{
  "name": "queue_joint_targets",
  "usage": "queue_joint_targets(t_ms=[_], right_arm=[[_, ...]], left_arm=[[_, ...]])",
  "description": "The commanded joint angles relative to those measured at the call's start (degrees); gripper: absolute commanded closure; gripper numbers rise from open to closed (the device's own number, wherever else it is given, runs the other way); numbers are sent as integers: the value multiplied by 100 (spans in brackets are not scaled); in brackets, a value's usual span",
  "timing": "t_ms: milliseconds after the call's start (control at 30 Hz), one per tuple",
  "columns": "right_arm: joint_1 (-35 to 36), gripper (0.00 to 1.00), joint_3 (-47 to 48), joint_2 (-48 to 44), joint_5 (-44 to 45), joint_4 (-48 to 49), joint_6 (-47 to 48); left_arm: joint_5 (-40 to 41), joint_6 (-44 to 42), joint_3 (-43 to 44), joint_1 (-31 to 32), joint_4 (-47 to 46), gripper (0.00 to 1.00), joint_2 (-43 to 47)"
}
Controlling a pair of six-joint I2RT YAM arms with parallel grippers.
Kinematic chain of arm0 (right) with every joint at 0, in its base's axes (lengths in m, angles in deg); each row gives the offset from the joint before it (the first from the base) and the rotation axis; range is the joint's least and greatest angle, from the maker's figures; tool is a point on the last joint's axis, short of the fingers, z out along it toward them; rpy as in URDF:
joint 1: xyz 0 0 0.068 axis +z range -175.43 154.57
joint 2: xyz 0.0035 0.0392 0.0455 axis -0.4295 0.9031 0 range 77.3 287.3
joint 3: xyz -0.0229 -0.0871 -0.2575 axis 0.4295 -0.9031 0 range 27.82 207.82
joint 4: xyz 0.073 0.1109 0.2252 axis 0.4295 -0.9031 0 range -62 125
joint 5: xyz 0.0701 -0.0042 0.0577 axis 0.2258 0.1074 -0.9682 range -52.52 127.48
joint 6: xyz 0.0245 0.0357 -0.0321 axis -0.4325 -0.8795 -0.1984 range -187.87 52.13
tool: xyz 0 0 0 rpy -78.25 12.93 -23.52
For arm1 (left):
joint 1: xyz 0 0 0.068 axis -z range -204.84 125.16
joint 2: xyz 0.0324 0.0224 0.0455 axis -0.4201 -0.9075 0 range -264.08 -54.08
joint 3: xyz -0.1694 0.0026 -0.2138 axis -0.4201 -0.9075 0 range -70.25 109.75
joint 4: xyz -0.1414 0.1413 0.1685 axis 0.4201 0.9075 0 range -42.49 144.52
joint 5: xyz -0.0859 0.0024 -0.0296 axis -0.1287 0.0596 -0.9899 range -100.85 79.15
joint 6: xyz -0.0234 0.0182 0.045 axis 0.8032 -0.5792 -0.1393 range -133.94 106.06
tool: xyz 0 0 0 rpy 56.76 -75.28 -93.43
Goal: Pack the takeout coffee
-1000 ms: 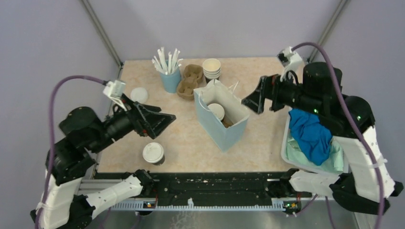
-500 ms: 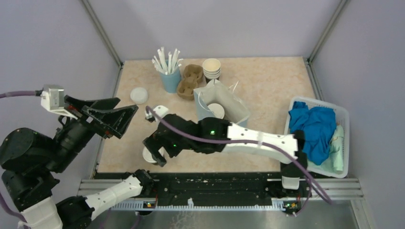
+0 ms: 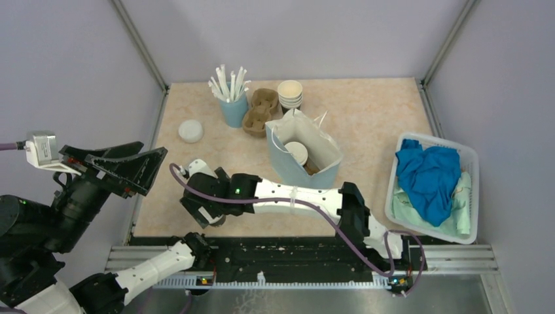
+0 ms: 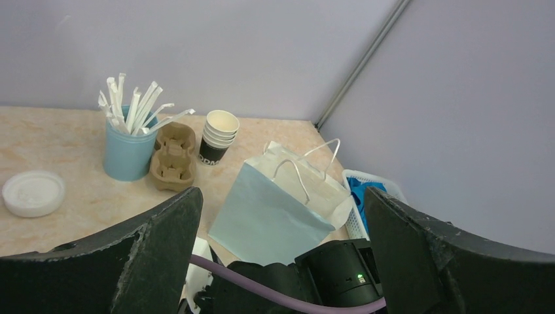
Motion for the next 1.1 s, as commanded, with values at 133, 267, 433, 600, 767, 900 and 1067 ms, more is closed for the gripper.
queue_joint_targets(t_ms=[133, 267, 433, 600, 767, 900, 1067], right_arm=[[-63, 1, 535, 380, -185, 5, 256], [-67, 1, 760, 579, -249, -53, 345], [-93, 1, 807, 713, -244, -30, 472], [-118, 1, 882, 829, -245, -8, 535], [-140, 1, 923, 874, -260, 21, 558], [-160, 5, 917, 918, -333, 77, 553], [-177, 8, 954, 995, -362, 97, 575]], left_arm=[[155, 10, 17, 24, 75, 1, -32], [130, -44, 8, 24, 34, 2, -87], [107, -102, -1, 24, 6, 2, -119], [77, -100, 3, 24, -5, 2, -119], [52, -72, -1, 24, 30, 2, -120], [51, -59, -1, 24, 41, 1, -105], [36, -50, -9, 24, 73, 2, -113]])
